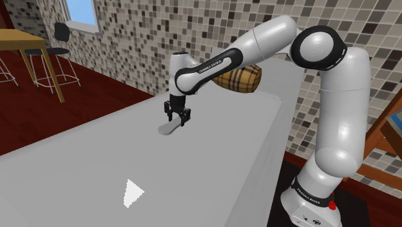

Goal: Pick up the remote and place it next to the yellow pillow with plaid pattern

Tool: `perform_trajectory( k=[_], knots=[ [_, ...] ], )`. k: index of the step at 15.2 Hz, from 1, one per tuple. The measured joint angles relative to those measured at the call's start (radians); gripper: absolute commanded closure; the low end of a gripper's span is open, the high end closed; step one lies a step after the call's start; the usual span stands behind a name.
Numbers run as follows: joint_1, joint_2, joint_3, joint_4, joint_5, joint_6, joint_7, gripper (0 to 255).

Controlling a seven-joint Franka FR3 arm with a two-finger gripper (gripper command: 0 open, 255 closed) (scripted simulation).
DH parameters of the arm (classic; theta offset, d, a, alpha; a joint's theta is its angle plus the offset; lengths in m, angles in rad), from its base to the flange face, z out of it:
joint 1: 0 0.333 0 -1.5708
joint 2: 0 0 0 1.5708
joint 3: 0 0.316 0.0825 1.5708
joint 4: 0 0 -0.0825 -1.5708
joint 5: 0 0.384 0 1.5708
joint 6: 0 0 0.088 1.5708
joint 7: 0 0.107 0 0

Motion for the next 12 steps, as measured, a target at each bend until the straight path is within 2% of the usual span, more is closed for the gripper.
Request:
perform_trajectory(
  k=[12],
  knots=[
    [-0.01,-0.068,0.013,0.059,0.031,-0.123,-0.02,255]
  ],
)
